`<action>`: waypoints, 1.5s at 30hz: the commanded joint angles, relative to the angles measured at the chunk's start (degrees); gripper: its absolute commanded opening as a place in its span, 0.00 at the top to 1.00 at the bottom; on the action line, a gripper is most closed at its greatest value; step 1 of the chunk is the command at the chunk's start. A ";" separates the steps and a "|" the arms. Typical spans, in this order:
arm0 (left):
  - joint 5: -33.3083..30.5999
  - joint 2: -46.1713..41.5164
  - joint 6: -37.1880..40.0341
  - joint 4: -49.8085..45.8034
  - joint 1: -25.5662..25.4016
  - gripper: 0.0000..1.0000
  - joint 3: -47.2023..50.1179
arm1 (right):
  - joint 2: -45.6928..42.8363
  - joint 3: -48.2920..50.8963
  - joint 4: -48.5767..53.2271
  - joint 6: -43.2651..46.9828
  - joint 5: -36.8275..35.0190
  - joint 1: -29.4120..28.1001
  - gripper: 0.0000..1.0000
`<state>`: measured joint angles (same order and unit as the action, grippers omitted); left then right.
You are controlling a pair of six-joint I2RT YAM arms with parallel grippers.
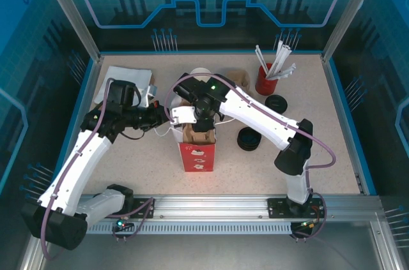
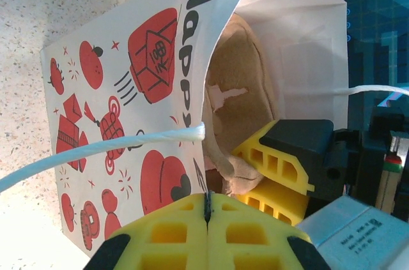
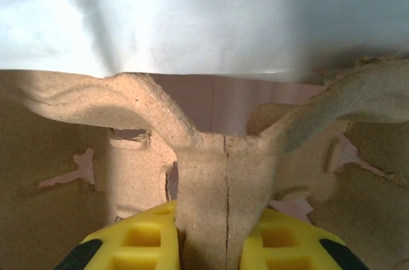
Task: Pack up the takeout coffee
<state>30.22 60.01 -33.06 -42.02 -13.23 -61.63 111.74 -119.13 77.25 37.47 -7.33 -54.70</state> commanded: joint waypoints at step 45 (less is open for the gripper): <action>-0.94 -0.51 -2.52 1.64 -3.03 1.00 1.51 | 7.60 -7.75 5.79 -9.37 -5.37 1.35 0.80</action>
<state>26.76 59.92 -36.10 -40.10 -14.87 -60.51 120.49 -129.32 85.36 27.22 -13.28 -52.97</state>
